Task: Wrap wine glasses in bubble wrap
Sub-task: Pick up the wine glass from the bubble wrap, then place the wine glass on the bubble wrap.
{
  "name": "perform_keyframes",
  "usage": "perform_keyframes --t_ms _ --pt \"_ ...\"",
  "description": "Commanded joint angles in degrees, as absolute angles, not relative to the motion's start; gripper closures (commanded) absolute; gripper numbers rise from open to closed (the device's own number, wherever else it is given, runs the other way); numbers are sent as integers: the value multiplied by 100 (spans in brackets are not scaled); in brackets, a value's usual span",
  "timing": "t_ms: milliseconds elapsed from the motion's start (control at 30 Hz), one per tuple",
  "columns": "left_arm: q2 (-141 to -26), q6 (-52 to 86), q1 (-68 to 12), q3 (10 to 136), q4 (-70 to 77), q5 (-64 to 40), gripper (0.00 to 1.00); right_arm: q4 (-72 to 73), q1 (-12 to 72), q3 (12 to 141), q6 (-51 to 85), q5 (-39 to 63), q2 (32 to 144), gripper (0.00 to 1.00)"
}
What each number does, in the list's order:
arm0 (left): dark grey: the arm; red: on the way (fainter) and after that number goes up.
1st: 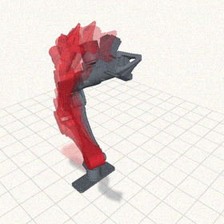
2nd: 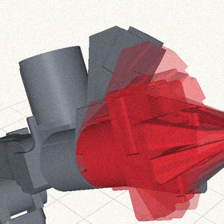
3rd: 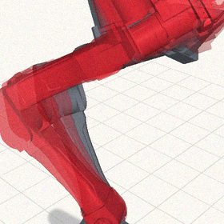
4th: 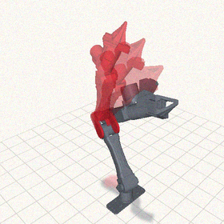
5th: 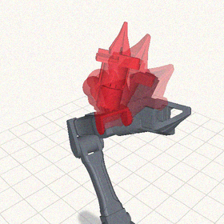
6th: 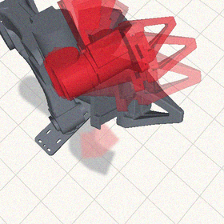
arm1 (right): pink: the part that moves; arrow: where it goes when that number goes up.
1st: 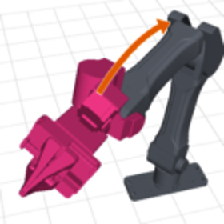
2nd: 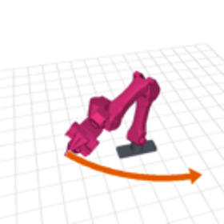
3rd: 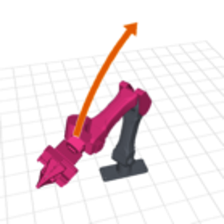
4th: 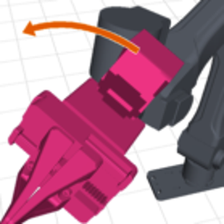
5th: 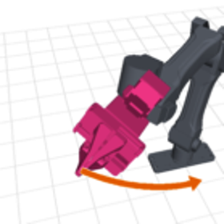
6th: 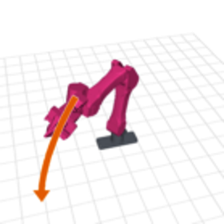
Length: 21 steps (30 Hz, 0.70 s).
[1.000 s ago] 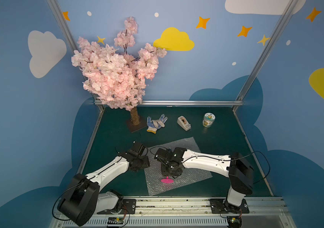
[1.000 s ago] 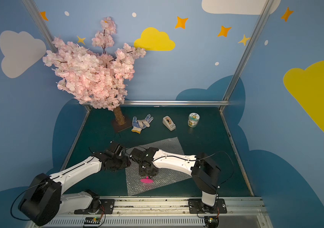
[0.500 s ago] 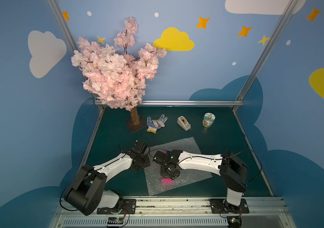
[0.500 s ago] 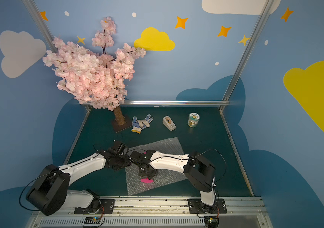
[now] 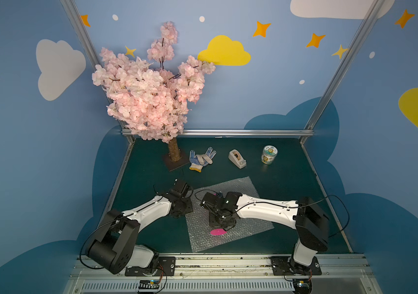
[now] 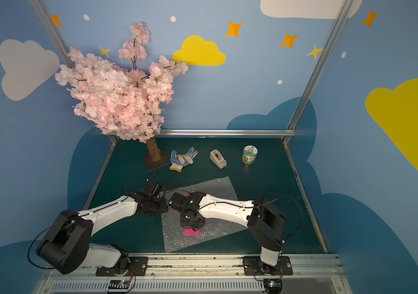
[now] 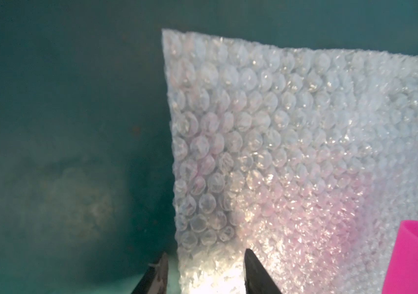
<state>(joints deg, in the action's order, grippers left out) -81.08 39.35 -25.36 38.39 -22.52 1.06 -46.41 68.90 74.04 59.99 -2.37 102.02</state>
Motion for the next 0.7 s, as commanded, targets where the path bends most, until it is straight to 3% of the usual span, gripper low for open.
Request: perform_keyframes --t_ms 0,300,667 --pt "-8307 3486 -2497 4088 -2274 143 52 -4842 7005 7441 5390 -214 9967 93" --pt "-8587 3420 -2468 4087 -1967 29 54 -4269 7033 7089 5150 -119 9968 90" --pt "-7891 3630 -2376 4336 -2826 117 50 -4117 6928 7019 5248 -64 10229 82"
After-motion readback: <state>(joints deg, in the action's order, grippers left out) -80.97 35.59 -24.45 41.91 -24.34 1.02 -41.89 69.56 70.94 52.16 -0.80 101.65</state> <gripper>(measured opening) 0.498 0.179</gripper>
